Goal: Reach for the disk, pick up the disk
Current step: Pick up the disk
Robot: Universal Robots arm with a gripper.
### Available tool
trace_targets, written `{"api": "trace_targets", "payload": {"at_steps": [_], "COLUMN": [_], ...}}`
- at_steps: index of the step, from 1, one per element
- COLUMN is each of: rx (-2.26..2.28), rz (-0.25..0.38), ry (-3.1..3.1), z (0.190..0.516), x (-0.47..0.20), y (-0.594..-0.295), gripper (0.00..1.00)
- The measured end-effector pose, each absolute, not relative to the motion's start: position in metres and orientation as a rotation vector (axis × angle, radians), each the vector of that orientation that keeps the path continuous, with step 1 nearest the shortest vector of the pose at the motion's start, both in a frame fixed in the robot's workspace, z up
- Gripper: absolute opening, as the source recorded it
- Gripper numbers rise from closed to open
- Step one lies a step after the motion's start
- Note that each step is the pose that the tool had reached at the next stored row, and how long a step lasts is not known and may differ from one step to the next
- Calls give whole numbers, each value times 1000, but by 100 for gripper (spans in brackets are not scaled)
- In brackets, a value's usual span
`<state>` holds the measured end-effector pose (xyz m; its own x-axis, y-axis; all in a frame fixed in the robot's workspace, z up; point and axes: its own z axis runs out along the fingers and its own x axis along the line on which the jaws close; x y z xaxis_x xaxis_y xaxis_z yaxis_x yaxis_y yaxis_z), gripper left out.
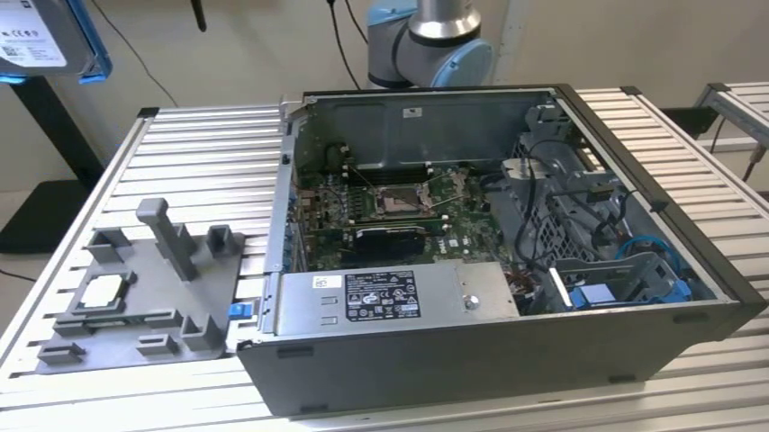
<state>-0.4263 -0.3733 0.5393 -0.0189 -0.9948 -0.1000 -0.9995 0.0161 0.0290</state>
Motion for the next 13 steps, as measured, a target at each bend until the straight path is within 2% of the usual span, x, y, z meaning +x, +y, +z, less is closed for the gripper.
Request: {"api": "trace_targets", "payload": {"at_steps": [13], "rx": [-2164], "rz": [141], "ry": [2202], "z": [539], "x": [-389], "y": [-373], "gripper": [0]}}
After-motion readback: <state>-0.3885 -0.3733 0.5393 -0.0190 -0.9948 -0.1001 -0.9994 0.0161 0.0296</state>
